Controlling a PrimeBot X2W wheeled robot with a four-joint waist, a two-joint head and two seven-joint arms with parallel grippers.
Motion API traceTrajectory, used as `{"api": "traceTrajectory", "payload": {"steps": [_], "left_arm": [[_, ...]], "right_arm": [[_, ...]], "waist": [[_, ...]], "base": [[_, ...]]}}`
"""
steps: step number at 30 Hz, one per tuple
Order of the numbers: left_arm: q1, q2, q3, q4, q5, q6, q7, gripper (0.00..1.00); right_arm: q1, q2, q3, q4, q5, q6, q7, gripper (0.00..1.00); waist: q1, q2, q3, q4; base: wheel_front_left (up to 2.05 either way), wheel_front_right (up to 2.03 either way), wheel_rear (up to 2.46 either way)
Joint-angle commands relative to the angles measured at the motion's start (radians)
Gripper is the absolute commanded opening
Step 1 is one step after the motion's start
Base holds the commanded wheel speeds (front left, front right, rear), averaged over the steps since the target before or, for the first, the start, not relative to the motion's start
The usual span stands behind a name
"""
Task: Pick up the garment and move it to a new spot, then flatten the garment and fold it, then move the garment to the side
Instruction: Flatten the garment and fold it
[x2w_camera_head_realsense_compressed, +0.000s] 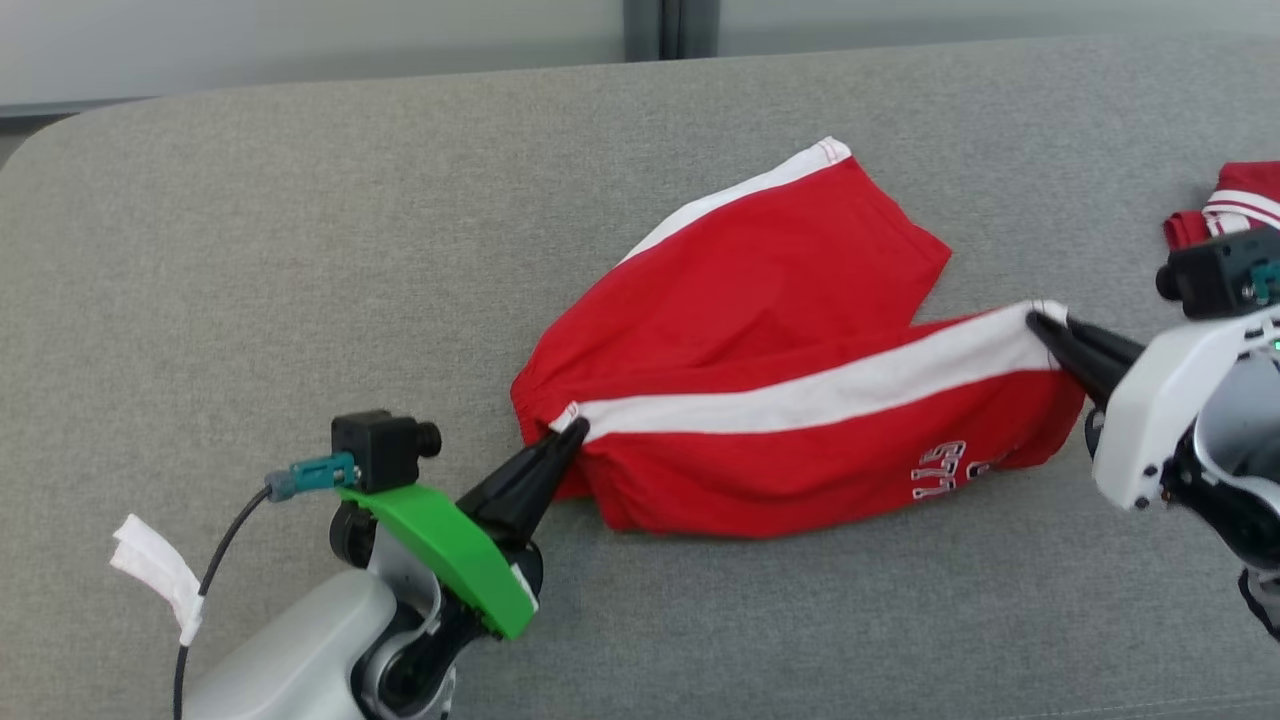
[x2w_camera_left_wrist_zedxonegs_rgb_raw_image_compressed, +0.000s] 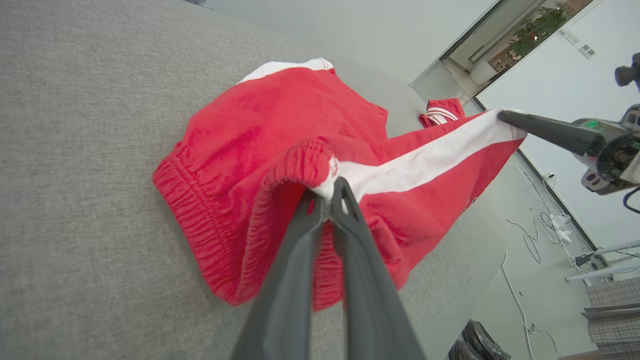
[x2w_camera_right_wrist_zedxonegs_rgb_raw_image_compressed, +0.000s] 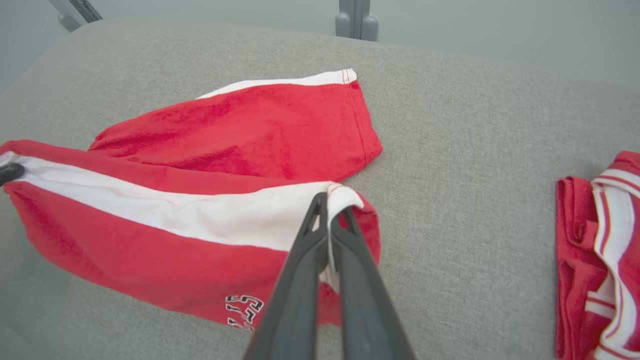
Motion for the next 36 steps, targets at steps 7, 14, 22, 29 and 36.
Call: {"api": "traceTrajectory", "payload": {"steps": [7, 14, 22, 29, 36], "left_arm": [[-0.17, -0.126, 0.045, 0.223, -0.001, -0.004, -0.036, 0.0], [-0.271, -0.205, 0.043, 0.329, 0.006, -0.013, -0.033, 0.0], [-0.324, -0.254, 0.052, 0.392, -0.013, -0.019, -0.048, 0.0], [-0.332, -0.269, 0.058, 0.413, -0.049, -0.02, -0.05, 1.0], [-0.298, -0.245, 0.026, 0.385, -0.046, -0.021, -0.064, 1.0]], "right_arm": [[-0.312, 0.001, 0.108, 0.273, -0.047, 0.0, -0.149, 0.0], [-0.503, 0.022, 0.144, 0.474, -0.087, 0.0, -0.245, 0.0], [-0.631, 0.036, 0.2, 0.623, -0.089, 0.0, -0.305, 0.0], [-0.683, 0.045, 0.25, 0.699, -0.066, 0.0, -0.355, 1.0], [-0.678, 0.033, 0.32, 0.743, -0.003, 0.0, -0.373, 1.0]], "waist": [[0.0001, 0.0, 0.11, 0.109], [0.0001, 0.0, 0.18, 0.154], [0.0001, 0.0, 0.235, 0.177], [0.0001, 0.0, 0.248, 0.174], [0.0001, 0.0, 0.202, 0.16]], "base": [[0.0, 0.0, 0.0], [0.0, 0.0, 0.0], [0.0, 0.0, 0.0], [0.0, 0.0, 0.0], [0.0, 0.0, 0.0]]}}
